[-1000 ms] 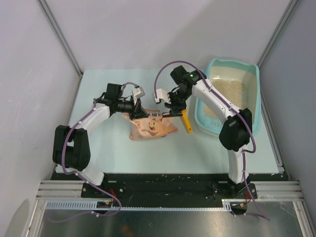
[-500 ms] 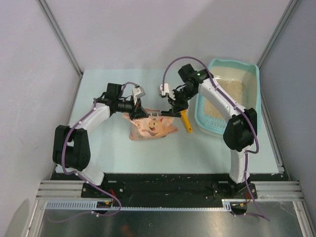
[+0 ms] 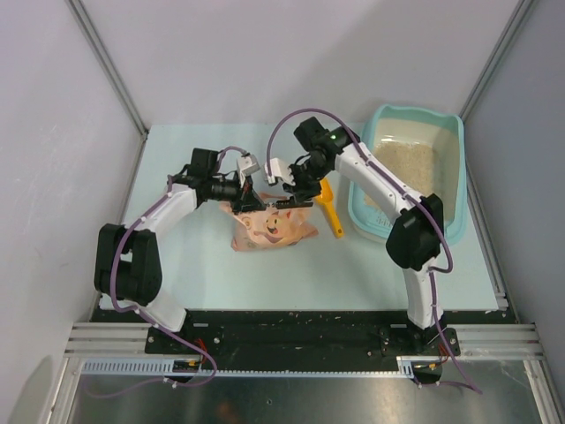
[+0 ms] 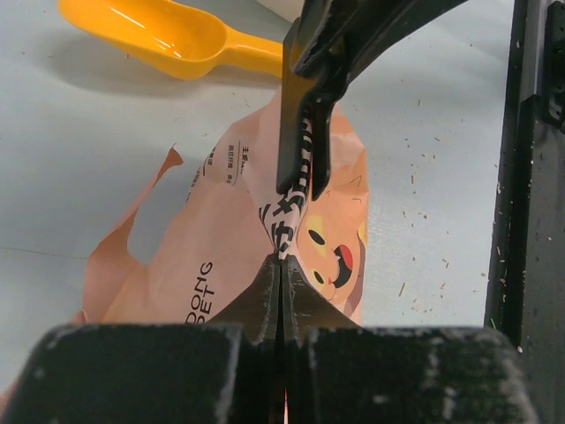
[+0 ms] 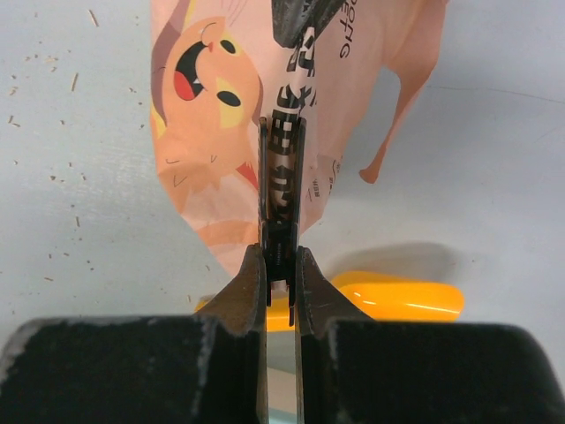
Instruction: Fill the litter box with clean litter
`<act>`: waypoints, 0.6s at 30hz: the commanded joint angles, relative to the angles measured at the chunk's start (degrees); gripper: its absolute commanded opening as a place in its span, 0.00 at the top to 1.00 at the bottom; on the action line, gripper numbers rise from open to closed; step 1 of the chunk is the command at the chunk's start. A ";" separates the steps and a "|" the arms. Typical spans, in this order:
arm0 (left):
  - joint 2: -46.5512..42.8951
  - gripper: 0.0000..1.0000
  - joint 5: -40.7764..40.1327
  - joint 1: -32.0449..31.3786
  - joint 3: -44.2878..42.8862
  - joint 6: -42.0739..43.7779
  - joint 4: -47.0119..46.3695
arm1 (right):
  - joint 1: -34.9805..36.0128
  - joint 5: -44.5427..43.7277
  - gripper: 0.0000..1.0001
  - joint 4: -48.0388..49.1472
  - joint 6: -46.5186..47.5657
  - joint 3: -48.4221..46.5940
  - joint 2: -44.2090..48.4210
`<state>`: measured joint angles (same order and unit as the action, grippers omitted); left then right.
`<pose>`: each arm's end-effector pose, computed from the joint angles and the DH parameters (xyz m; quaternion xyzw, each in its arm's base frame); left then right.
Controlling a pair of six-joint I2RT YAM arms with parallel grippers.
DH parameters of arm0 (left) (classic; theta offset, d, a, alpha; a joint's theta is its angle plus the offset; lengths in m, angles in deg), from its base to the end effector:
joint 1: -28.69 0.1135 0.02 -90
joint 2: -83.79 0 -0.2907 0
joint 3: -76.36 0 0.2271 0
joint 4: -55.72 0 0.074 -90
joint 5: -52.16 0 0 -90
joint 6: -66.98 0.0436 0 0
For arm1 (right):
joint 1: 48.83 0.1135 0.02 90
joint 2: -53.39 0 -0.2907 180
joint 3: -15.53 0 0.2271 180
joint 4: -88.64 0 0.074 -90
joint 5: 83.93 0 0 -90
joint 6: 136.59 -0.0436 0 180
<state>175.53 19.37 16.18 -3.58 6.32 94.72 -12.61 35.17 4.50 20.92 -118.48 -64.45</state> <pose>0.2975 -0.1035 0.2820 0.4454 0.7152 -0.4031 0.3573 0.3230 0.2629 0.3299 -0.7769 0.5489 0.1876 0.2446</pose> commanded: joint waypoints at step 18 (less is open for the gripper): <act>-4.20 0.76 1.23 3.64 0.11 3.18 4.18 | 1.56 2.98 1.00 -1.58 -3.43 -5.76 -4.06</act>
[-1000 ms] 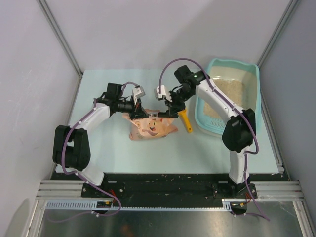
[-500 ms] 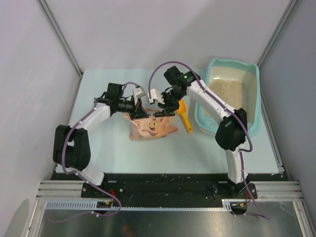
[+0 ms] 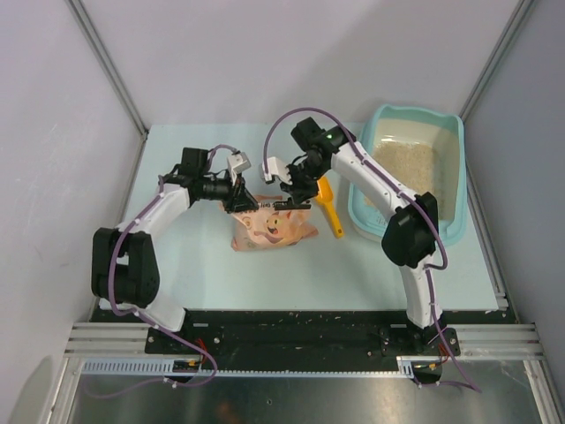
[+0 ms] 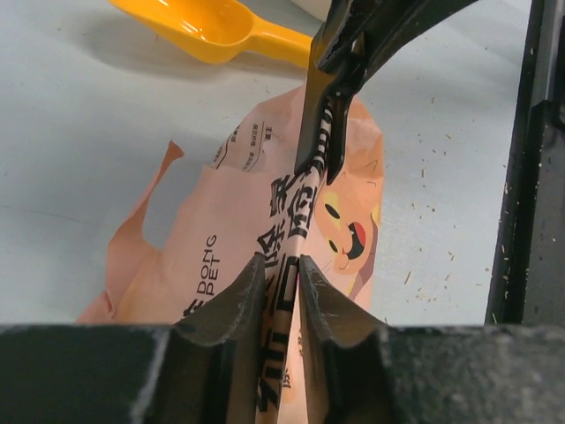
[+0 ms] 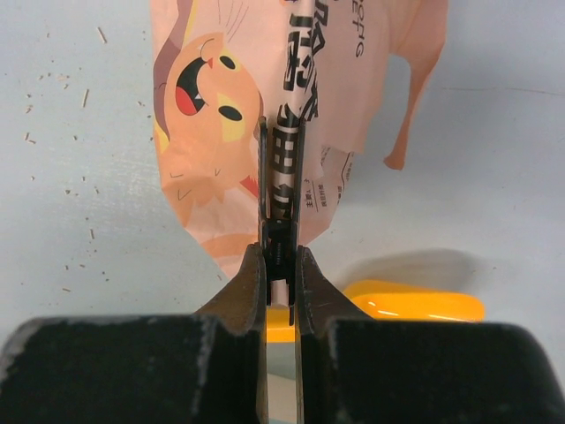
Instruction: Fill the litter box with clean litter
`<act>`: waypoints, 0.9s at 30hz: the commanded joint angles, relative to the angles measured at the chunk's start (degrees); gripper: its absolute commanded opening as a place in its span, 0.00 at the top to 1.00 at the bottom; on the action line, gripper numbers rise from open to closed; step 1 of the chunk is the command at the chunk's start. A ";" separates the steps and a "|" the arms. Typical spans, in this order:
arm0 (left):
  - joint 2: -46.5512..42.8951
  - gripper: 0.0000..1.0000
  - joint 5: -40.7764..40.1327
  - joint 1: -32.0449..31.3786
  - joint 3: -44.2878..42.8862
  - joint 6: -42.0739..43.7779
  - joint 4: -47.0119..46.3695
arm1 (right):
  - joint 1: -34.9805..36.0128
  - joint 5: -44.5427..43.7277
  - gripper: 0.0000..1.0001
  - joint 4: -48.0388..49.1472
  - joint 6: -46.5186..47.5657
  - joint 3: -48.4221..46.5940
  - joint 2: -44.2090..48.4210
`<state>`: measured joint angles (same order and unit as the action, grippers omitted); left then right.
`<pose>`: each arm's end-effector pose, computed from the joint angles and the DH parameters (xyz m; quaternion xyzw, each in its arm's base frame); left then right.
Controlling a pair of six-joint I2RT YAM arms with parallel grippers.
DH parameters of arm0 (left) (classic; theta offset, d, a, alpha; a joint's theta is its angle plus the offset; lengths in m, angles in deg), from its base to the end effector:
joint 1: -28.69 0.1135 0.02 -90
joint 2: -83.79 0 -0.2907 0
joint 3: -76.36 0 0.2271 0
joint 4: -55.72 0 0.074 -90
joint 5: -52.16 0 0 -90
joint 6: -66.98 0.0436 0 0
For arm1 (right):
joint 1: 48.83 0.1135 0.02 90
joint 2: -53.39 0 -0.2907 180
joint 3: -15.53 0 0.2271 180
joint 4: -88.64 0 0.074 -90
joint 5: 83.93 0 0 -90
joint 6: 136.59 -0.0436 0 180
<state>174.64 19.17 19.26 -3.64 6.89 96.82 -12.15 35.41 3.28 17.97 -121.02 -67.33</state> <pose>0.2974 -0.0865 0.2845 0.4261 0.7299 -0.3931 0.3621 0.3290 0.2717 0.3204 -0.7644 0.5692 0.2005 0.2269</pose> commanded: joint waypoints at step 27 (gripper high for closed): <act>-1.55 0.99 3.54 0.55 -1.41 1.38 2.26 | 1.46 4.06 0.81 -4.67 -2.76 -7.97 -6.19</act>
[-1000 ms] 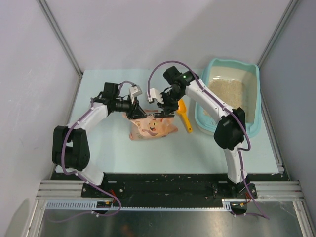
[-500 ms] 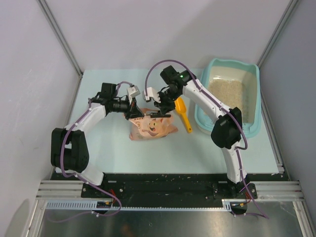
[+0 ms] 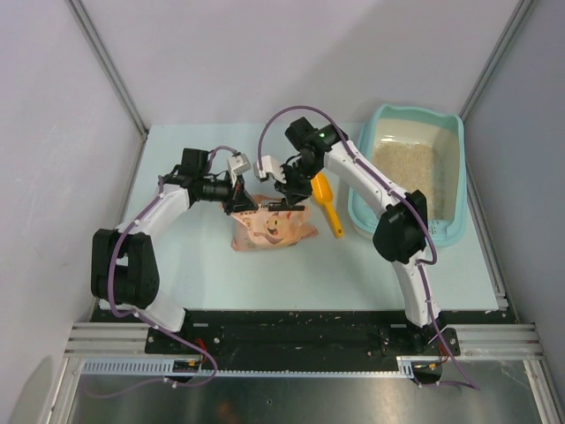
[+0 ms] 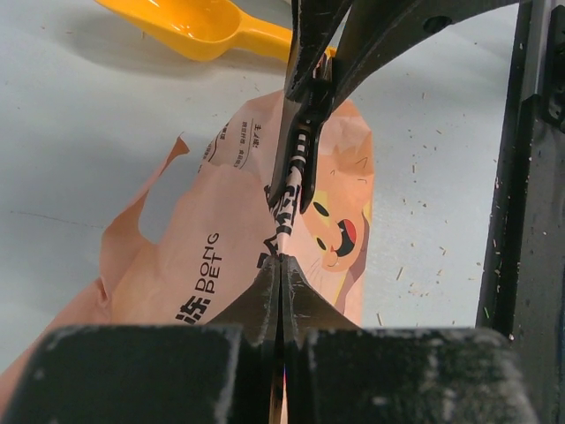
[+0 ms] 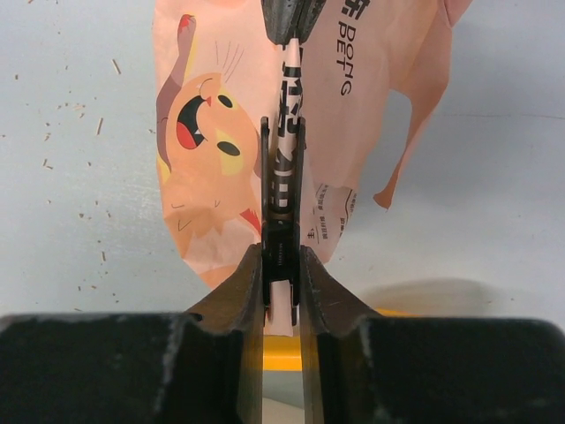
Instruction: Fill the litter box with clean litter
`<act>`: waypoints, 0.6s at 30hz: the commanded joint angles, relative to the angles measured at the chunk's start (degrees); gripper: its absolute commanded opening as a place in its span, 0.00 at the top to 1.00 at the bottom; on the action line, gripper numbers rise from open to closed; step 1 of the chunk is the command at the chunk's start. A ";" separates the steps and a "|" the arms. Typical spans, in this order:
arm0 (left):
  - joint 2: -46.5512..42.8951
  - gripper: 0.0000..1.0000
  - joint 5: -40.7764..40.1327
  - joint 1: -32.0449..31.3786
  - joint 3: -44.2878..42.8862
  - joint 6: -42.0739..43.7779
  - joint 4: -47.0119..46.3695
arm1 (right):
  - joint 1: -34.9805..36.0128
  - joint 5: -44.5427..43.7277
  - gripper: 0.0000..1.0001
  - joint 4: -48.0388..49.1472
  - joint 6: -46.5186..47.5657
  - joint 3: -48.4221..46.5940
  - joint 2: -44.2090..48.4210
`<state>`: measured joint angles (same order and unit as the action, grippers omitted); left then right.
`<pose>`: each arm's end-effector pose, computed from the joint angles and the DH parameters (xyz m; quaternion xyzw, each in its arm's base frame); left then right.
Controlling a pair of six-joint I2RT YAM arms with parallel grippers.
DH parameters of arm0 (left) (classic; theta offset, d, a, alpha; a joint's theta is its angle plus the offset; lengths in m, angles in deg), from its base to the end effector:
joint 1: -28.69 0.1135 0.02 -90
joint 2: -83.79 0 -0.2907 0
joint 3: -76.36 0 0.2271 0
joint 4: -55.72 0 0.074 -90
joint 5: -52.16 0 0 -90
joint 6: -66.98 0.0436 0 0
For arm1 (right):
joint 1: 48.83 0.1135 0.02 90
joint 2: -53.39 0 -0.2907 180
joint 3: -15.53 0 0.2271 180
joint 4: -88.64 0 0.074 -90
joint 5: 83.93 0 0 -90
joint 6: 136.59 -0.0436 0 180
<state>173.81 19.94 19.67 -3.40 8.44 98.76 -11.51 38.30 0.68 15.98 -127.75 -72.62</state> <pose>0.2922 -0.0837 0.2858 0.4302 0.7271 -0.3962 0.3596 0.3393 0.2879 0.3114 -0.7549 0.5738 0.2318 0.2170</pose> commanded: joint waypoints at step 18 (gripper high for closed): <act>-3.62 0.40 -7.49 0.14 -13.77 -7.11 0.49 | -5.85 -9.76 0.00 26.61 -33.97 2.95 11.40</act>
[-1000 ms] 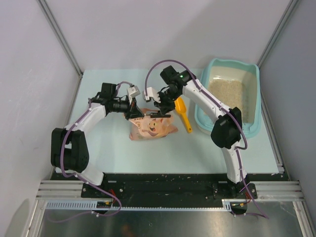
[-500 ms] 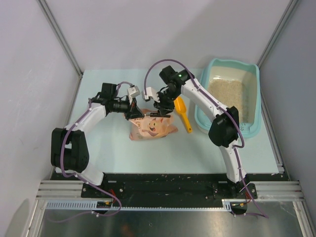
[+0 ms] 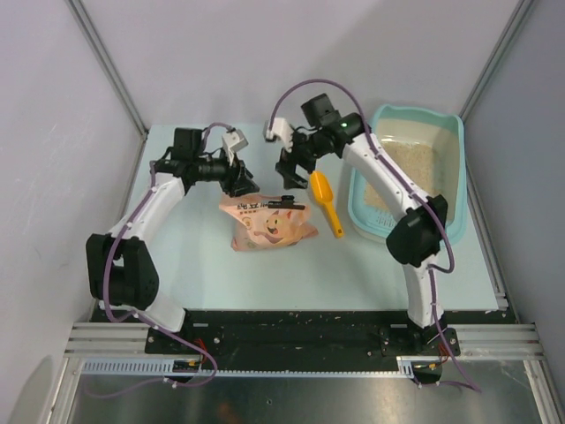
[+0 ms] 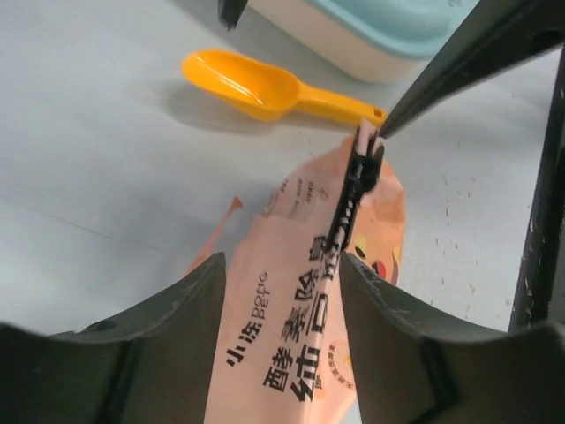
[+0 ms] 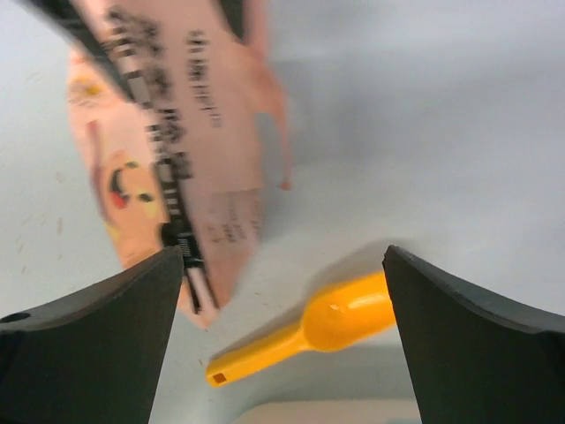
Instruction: Fill the litter box with clean litter
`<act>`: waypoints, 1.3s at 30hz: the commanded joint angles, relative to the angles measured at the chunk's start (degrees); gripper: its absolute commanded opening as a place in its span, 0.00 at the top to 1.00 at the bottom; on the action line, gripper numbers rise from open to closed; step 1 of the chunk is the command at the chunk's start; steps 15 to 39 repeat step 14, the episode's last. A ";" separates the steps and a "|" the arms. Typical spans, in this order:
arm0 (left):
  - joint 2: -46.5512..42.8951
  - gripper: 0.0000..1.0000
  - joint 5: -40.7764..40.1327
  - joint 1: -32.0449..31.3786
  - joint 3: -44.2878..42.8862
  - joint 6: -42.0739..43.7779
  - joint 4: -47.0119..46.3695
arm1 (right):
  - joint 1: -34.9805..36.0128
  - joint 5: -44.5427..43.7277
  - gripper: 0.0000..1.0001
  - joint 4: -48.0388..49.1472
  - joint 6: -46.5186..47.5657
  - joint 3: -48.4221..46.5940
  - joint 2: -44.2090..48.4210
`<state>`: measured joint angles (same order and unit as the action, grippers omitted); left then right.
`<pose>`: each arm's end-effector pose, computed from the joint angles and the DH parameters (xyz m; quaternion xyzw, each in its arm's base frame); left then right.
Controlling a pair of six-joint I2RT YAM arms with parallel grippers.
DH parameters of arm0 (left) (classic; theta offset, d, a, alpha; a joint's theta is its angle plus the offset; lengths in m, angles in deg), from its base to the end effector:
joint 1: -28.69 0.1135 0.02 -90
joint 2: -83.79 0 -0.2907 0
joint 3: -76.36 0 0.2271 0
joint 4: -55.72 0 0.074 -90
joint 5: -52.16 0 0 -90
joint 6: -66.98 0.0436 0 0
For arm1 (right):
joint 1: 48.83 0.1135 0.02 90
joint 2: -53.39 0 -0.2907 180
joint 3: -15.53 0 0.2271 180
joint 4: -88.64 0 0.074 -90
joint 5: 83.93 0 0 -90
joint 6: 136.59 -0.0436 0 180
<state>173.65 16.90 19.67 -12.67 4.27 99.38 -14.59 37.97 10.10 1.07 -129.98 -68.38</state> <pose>0.3076 -0.0849 0.3314 0.4241 0.7228 -0.3640 0.4064 0.3549 0.2694 0.3614 -0.6634 0.6378 0.2262 0.3193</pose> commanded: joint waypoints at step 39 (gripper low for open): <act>0.93 0.00 -22.04 0.14 -8.37 -15.24 -2.06 | -4.00 -42.62 0.00 33.51 -37.91 17.70 9.19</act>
